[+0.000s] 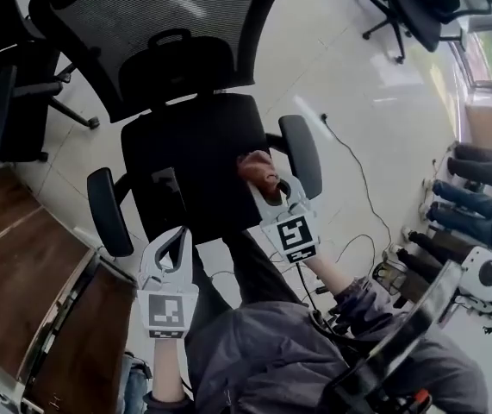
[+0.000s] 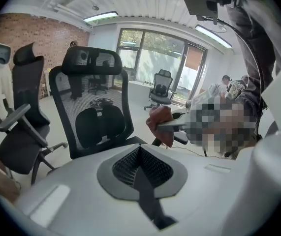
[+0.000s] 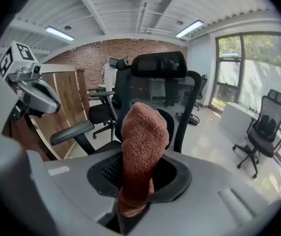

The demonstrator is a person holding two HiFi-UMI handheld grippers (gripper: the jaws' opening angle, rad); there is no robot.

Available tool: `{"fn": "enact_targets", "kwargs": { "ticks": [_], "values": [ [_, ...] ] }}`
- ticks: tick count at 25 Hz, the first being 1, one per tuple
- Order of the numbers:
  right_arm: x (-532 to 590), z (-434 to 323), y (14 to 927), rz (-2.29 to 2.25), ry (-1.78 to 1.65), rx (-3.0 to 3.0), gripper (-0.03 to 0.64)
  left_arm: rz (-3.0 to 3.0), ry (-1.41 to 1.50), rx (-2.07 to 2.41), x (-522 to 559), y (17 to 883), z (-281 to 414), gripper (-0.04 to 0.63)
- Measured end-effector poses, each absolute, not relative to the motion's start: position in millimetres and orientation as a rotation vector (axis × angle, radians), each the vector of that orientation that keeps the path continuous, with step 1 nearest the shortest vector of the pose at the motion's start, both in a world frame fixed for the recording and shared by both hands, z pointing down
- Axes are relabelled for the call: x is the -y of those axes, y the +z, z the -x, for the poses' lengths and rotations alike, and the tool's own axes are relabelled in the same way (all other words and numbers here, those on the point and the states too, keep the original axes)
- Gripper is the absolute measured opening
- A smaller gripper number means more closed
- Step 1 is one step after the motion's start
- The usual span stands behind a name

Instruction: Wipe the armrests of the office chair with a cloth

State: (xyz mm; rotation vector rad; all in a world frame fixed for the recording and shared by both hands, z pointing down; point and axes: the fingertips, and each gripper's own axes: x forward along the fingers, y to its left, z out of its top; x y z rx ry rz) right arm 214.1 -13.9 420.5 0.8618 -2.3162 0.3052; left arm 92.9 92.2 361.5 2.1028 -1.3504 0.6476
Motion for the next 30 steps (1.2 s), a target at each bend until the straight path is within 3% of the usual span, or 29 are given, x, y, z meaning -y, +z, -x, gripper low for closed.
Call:
{"fn": "enact_targets", "kwargs": {
  "ticks": [30],
  "values": [
    [-40.5,-132.7,304.2,-0.736,0.115,2.443,0.094,-2.194,0.556,1.469,-126.0,286.1,-51.6,0.015]
  ]
}}
